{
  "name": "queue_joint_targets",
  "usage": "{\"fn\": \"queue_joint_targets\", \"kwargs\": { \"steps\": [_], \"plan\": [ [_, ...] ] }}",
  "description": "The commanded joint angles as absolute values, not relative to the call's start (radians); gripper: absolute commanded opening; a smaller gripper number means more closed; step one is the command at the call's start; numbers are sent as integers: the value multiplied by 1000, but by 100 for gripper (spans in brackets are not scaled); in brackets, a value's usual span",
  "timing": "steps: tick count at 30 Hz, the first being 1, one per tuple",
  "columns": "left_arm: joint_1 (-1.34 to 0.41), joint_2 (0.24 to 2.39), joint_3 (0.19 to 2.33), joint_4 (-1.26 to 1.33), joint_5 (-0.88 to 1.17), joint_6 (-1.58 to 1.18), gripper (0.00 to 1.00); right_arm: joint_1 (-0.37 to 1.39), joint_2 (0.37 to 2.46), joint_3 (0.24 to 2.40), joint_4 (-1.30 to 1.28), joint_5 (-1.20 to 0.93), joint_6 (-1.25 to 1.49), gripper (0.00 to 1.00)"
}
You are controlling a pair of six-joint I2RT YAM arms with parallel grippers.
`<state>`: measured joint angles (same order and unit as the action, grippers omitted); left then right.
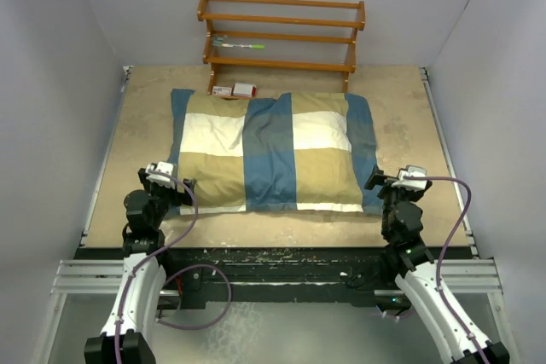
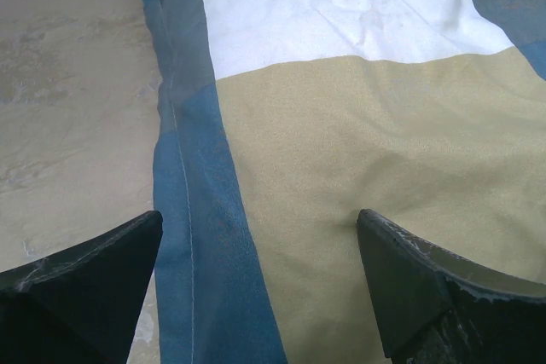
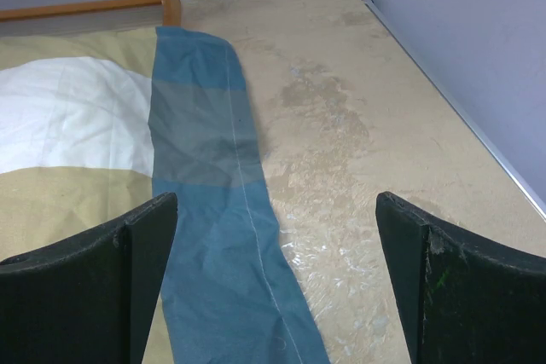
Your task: Remove the pillowcase from the pillow
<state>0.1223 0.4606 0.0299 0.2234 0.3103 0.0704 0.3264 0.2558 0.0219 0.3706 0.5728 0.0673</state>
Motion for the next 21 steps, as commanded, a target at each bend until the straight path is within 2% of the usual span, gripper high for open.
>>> {"fn": "queue_joint_targets", "kwargs": {
  "steps": [1,9,11,13,15,17,19,21],
  "plan": [
    [124,460,53,251,313,63,99,328,267,19,403,568,56,100],
    [124,464,57,254,314,63,99,328,286,50,380,583,63,100],
    [124,464,121,191,294,49,99,329,302,95,356,571,47,100],
    [124,543,269,84,304,62,99,328,370,191,300,598,65,100],
    [124,658,462,-76,389,169,99,328,460,322,243,812,279,100],
    [124,800,677,-304,462,250,99,327,545,492,77,858,486,100],
    [124,942,877,-527,579,352,99,327,603,621,-28,862,552,100],
    [124,1064,1027,-711,688,417,99,327,634,666,-122,832,675,100]
  ]
}}
